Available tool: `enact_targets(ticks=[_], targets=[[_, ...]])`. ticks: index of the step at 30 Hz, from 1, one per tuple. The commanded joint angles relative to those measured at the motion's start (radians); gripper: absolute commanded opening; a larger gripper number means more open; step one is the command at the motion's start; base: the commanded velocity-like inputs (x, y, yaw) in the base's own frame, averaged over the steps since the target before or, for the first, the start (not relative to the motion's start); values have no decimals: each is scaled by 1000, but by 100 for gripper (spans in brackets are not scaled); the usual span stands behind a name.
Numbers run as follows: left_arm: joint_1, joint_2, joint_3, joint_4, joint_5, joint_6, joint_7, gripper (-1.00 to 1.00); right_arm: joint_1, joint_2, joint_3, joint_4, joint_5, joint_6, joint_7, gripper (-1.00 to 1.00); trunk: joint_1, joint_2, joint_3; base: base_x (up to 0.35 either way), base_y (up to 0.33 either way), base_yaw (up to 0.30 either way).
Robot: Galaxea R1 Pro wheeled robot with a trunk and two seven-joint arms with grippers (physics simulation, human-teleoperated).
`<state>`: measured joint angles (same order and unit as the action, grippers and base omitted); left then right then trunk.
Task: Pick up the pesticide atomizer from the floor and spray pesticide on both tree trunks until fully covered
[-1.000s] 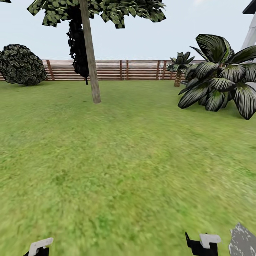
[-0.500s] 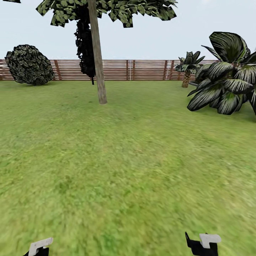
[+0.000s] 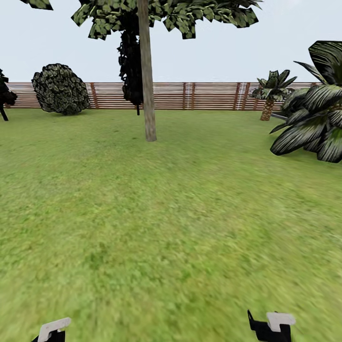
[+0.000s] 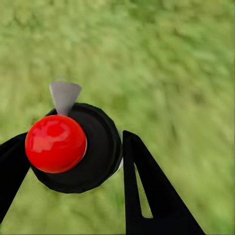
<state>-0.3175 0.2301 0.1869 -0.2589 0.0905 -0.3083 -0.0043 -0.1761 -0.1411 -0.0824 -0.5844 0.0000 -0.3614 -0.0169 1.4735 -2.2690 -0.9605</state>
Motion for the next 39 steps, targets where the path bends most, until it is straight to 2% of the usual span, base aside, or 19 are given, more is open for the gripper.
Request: enact_targets(ticks=[1, 39], targets=[[0, 0, 0, 0, 0, 0, 0, -100, 0, 0, 0, 0, 0, 0, 0, 100, 0, 0, 0, 338, 121, 3], [0, 2, 2, 0, 1, -2, 3, -100, 0, -2, 0, 0, 1, 1, 2, 100, 0, 0, 0, 336, 146, 0]])
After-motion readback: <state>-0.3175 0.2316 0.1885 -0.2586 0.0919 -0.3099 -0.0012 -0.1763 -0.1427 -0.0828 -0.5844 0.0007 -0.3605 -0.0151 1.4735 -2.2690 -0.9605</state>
